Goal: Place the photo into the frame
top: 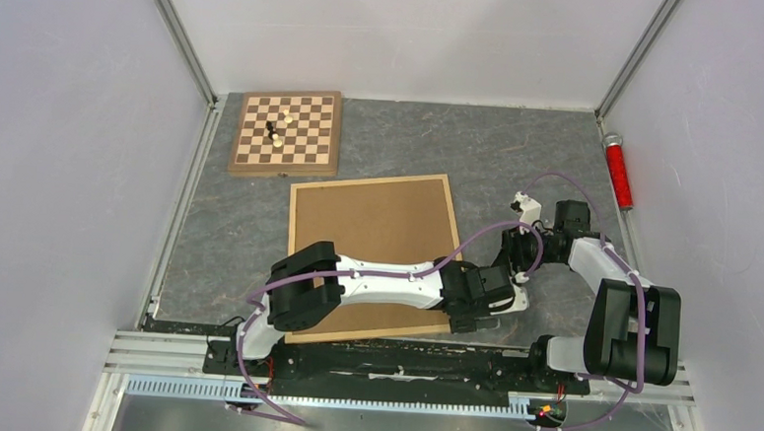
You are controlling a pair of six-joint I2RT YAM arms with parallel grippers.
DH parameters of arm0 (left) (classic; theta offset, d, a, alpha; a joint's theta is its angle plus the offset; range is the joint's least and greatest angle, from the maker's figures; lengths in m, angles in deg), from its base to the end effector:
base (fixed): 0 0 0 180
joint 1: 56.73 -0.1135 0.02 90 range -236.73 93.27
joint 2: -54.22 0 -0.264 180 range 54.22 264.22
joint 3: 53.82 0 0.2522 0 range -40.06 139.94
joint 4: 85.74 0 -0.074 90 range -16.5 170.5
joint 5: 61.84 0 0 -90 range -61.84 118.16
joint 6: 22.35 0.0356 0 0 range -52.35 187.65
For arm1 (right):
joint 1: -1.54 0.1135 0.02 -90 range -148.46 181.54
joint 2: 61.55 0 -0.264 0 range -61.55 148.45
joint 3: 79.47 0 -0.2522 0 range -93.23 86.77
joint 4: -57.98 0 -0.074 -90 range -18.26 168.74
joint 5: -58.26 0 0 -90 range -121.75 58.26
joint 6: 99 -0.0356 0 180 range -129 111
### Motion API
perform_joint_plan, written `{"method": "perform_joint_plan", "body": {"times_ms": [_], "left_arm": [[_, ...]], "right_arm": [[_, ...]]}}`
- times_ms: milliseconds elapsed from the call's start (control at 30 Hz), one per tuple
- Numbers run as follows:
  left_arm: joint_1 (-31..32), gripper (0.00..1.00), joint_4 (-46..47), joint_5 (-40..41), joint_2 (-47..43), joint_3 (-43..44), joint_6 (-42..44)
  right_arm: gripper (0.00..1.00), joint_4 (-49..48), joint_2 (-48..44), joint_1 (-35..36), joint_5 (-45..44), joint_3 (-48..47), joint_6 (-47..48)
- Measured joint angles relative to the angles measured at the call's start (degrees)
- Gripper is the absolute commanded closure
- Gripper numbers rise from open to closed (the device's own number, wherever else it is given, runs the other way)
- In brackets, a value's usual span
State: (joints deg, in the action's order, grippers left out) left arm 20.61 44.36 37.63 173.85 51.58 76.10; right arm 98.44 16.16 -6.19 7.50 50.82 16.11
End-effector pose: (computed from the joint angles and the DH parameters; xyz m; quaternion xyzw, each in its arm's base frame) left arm 0.1027 -0.4305 0.1828 0.6476 0.7242 -0.0598 0.2295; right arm 0.2248 -0.0078 0.1586 -0.2018 0.9052 0.2667 0.2621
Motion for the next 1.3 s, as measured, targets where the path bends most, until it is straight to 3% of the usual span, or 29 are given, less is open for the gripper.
{"method": "perform_joint_plan", "body": {"times_ms": [633, 967, 1133, 1300], "left_arm": [[-0.1, 0.24, 1.2, 6.1, -2.2, -1.0, 0.8], [-0.8, 0.12, 2.0, 7.2, -5.5, -3.2, 1.3], [-4.9, 0.08, 1.9, 6.3, -11.3, -8.3, 2.6], [-13.0, 0.07, 1.9, 2.1, -17.9, -13.3, 3.0]], "right_arm": [[0.46, 3.8, -0.5, -0.1, 6.8, -0.5, 4.5], [0.41, 12.8, 3.5, 0.0, 14.2, -3.8, 11.3], [0.42, 19.9, 7.6, 0.5, 17.2, -7.3, 17.8], [0.41, 28.9, 12.4, 2.4, 19.5, -9.9, 29.0]]}}
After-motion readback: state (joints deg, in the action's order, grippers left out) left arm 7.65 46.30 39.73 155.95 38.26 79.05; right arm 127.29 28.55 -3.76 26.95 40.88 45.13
